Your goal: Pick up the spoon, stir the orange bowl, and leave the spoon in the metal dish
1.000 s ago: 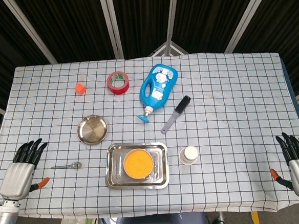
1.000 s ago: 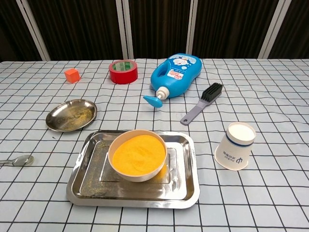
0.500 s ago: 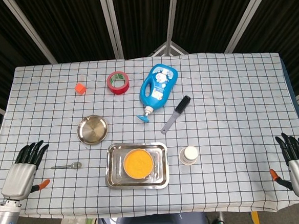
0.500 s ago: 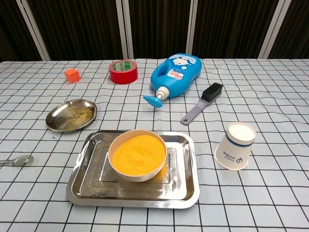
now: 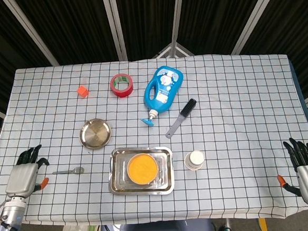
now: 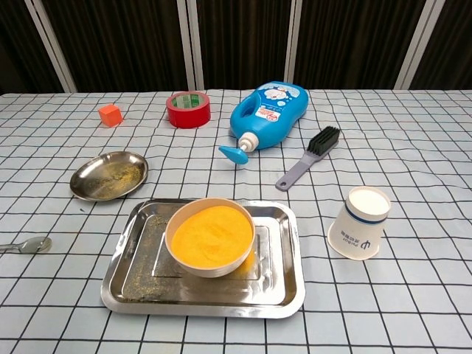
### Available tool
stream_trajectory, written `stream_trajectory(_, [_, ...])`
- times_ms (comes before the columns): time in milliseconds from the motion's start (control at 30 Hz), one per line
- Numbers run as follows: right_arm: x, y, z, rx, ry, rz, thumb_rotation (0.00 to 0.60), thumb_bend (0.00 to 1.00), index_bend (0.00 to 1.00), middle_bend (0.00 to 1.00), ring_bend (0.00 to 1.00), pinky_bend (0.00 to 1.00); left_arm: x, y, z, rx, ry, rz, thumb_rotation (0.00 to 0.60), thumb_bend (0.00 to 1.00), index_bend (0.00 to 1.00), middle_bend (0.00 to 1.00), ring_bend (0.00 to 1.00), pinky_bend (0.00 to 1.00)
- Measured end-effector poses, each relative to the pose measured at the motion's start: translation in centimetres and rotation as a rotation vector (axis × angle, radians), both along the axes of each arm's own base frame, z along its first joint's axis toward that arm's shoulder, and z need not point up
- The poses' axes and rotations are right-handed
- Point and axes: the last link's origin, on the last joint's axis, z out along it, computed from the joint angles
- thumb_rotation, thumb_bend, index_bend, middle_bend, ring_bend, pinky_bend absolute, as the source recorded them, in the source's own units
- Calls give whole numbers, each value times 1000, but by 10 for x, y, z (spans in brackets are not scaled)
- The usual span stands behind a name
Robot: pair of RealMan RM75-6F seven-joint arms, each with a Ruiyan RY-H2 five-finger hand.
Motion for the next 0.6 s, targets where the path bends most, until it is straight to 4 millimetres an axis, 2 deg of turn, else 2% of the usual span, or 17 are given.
stream_trajectory(367, [0,0,0,5,-8,1,600,312,0,0,0,0,-9,22,-43,-92,135,76,600,406,446,0,0,61])
stream_trajectory(600, [1,0,-1,8,-11,0,600,312,0,0,0,0,-5,28,-58,-95,131,80,600,455,475,0,0,61])
